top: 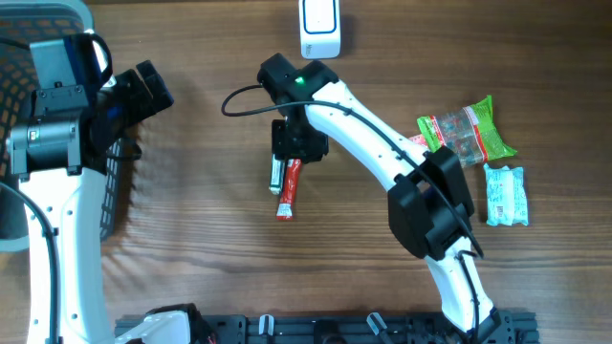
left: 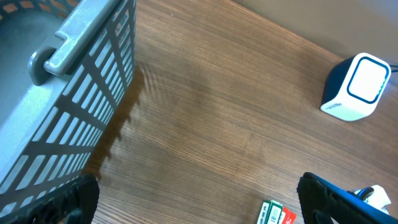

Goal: Scan the item barcode
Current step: 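Reach the right gripper down to the red stick packet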

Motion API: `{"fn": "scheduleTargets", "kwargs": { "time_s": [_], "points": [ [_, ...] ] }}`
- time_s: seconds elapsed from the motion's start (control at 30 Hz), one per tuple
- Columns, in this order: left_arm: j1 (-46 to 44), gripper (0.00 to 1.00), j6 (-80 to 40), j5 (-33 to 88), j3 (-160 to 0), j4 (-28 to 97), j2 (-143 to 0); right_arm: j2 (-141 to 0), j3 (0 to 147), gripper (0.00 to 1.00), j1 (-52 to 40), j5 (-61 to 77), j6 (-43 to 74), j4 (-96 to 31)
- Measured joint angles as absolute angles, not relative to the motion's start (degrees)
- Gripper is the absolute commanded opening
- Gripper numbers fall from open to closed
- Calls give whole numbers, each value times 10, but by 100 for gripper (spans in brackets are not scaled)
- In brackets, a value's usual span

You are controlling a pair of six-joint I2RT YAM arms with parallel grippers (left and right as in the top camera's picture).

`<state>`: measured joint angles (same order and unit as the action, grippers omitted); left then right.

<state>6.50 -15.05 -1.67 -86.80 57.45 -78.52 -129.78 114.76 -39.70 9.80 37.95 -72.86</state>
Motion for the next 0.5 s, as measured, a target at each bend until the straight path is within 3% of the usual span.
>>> {"fn": "scheduleTargets", "kwargs": {
  "time_s": [0.5],
  "points": [
    [65,100,-150,-17,-868,575,-785,-1298,1095,37,-404,72,417,-701]
  ]
}}
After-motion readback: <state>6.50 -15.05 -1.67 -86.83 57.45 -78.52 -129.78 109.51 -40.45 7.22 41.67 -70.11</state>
